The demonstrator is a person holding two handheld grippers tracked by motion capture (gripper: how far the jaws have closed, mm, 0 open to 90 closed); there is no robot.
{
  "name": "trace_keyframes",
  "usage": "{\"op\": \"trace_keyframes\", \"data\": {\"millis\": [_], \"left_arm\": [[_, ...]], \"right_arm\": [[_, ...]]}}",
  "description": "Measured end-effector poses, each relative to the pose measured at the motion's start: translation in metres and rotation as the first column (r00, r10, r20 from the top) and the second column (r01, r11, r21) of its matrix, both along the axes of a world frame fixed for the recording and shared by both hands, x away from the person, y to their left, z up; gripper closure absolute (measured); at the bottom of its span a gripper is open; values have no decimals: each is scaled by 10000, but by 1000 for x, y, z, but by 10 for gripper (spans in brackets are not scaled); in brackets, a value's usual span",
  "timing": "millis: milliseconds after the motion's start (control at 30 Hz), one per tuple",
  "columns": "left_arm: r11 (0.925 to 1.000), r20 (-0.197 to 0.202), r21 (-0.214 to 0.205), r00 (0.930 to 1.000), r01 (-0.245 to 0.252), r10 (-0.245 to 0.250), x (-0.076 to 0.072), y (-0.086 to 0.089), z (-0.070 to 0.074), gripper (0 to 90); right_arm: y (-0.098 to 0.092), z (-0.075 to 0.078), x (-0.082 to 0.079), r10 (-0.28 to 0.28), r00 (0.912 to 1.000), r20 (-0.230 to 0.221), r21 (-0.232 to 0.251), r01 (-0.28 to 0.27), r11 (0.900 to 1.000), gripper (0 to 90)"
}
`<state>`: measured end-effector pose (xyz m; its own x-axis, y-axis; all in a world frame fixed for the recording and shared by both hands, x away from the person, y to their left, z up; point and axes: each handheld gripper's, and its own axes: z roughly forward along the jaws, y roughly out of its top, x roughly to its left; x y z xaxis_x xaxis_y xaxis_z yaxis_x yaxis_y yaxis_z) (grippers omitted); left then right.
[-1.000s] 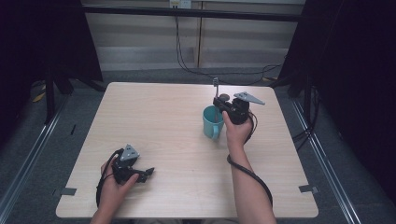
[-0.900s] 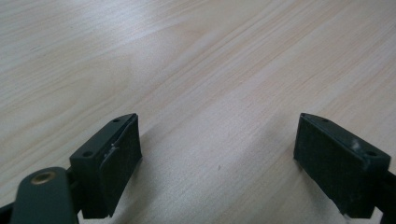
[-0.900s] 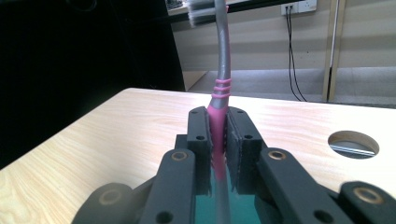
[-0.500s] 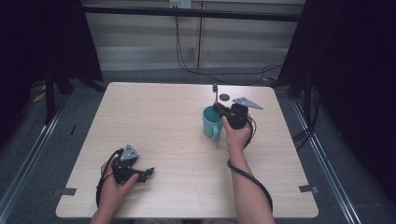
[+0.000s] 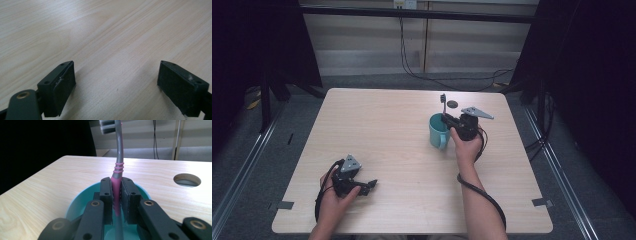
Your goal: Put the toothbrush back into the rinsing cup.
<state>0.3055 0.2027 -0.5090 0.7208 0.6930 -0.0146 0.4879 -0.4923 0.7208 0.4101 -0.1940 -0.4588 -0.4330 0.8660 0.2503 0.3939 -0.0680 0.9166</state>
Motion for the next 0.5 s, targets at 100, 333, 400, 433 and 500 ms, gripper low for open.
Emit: {"op": "trace_keyframes", "data": {"millis": [100,333,400,433,500], "left_arm": [[10000,-4,-1,10000,1,-1,0,0,0,144],[10000,-4,-3,10000,-1,1,0,0,0,145],[10000,-4,-3,10000,-1,1,0,0,0,144],[10000,-2,1,10000,4,-4,0,0,0,145],[10000,-9,-11,10000,3,-3,0,0,0,144]], "right_arm": [[1,0,0,67,10000,-44,-85,-67,9999,808],[4,0,0,129,9999,-93,-195,-131,9997,800],[4,0,0,116,9999,-105,-220,-118,9997,797],[4,0,1,127,9999,-100,-183,-129,9997,797],[3,0,1,94,9999,-139,-232,-97,9997,791]]}}
